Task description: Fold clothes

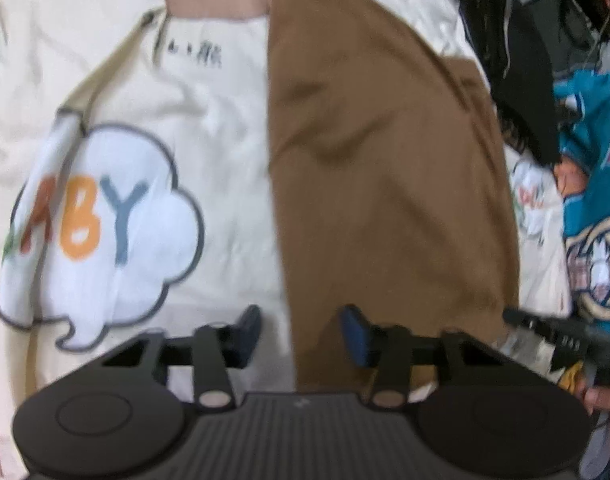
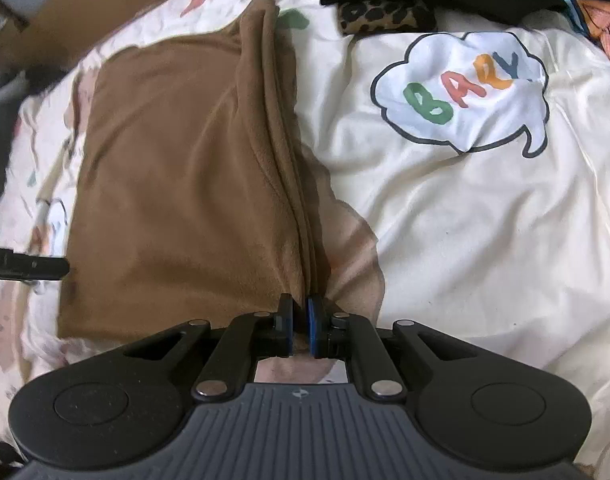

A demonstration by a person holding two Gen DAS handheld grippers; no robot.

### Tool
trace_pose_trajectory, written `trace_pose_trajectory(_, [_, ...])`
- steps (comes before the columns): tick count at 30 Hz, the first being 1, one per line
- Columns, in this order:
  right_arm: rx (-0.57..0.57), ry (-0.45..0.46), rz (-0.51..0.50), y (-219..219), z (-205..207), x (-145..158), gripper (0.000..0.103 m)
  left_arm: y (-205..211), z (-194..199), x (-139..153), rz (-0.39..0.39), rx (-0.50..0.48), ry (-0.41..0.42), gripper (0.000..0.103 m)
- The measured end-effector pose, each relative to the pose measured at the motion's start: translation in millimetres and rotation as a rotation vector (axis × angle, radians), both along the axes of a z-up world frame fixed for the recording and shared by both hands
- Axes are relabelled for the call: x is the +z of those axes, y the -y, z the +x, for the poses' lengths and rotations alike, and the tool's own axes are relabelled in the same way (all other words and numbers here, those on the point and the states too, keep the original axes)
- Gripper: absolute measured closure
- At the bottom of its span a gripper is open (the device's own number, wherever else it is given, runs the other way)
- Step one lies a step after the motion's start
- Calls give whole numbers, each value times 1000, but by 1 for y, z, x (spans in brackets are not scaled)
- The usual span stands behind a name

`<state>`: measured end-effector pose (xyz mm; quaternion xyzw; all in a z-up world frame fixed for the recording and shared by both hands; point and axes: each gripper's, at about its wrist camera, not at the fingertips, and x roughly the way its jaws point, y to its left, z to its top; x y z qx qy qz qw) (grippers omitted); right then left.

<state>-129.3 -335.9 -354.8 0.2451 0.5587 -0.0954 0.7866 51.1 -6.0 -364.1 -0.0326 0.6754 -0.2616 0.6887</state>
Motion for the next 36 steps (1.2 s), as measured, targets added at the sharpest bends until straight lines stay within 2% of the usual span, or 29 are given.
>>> trace_pose_trajectory(11, [-19,-25,5,1,-5,-6,96,-7,-20,-11,-29,-18,-103,72])
trace_pose_trajectory(15, [-19,-31,17,3,-7,-3,95,-9,-29,-12,-32,-16,-107,72])
trace_pose_trajectory(18, [2,-19,34,4,-7,5,87,-13,-33,-13,-30,-24,-142,75])
trace_pose_trajectory(20, [32,9,26,4,-8,13,68,-15,-32,-9,-20,-30,-160,80])
trace_pose_trajectory(21, [42,25,18,3,-8,17,64,-17,-29,-4,-26,-25,-154,80])
trace_pose_trajectory(24, [54,70,7,4,-9,31,62,-24,-21,13,-45,-7,-131,79])
trace_pose_trajectory(26, [50,95,8,6,-7,38,62,-27,-14,26,-28,4,-84,72])
trace_pose_trajectory(27, [49,108,3,7,-6,41,62,-28,-11,31,-10,8,-53,60])
trace_pose_trajectory(28, [51,118,-7,8,-3,44,62,-28,-6,37,15,15,-9,54])
trace_pose_trajectory(30, [61,135,-33,10,5,49,62,-28,0,48,36,34,65,51])
trace_pose_trajectory(33, [79,154,-65,14,19,54,62,-29,18,59,15,64,94,50])
trace_pose_trajectory(35, [73,164,-76,18,29,56,62,-24,29,64,8,83,136,39])
trace_pose_trajectory(36, [69,171,-74,19,34,57,62,-18,35,65,15,86,155,38])
